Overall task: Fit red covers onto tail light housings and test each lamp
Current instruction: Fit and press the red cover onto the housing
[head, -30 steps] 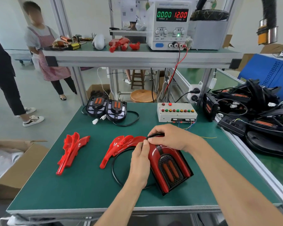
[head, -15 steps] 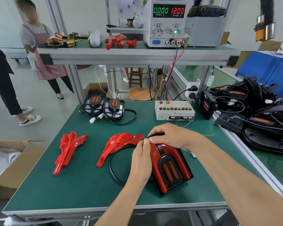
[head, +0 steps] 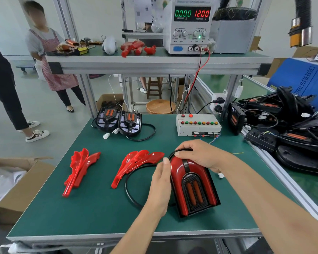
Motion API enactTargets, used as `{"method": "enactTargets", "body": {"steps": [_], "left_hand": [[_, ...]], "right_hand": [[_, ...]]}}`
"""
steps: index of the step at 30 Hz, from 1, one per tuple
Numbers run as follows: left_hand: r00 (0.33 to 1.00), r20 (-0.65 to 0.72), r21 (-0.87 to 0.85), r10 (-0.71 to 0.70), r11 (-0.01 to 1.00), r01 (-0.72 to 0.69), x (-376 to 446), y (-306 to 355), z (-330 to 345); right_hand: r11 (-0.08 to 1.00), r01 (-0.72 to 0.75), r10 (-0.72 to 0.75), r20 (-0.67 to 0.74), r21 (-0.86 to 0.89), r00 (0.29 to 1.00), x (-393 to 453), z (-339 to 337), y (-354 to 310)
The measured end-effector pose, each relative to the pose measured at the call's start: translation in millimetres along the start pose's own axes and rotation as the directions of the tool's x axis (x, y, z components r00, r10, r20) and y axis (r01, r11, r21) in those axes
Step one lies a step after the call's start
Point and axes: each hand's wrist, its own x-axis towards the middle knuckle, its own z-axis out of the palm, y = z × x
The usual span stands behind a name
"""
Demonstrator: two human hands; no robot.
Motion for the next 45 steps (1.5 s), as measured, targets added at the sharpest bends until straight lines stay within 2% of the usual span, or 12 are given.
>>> {"method": "enactTargets", "body": {"steps": [2,5,13,20,23,29,35,40,45], "left_hand": [[0.999,0.048,0.103,0.004,0.995,-0.009,-7,-6,-2],[0.999,0.054,0.12,0.003,0.993,-0.01,-14,-14,0],[0.994,-0.016,0.274,0.11,0.956,-0.102,-13,-10,9],[0.999,-0.013,0.235,0.052,0.971,-0.048,-11,-9,7],[0.997,0.079,0.227,0.001,0.974,-0.019,-10,-2,1],[0.973,0.231,0.445,0.004,0.889,-0.109,-16,-4,-24],[0.943,0.304,0.226,-0.133,0.972,0.064,-20,-4,-23],[0.944,0.311,0.206,-0.113,0.977,0.049,-19,-2,-24],[0.957,0.282,0.235,-0.073,0.972,0.005,-22,-4,-22]], "right_hand": [[0.996,-0.042,0.044,-0.018,0.082,0.999,-1,-5,3],[0.986,-0.094,0.1,-0.038,0.135,0.994,-2,-7,8],[0.993,-0.089,0.091,-0.023,0.074,0.996,-3,-12,10],[0.969,-0.139,0.155,-0.069,0.202,0.985,4,-4,19],[0.953,-0.175,0.206,-0.109,0.247,0.972,5,-6,23],[0.907,-0.208,0.267,-0.119,0.365,0.956,0,-21,25],[0.887,-0.21,0.293,-0.15,0.412,0.944,1,-22,25],[0.897,-0.189,0.276,-0.175,0.399,0.945,3,-20,23],[0.884,-0.225,0.327,-0.196,0.41,0.924,0,-21,24]]}}
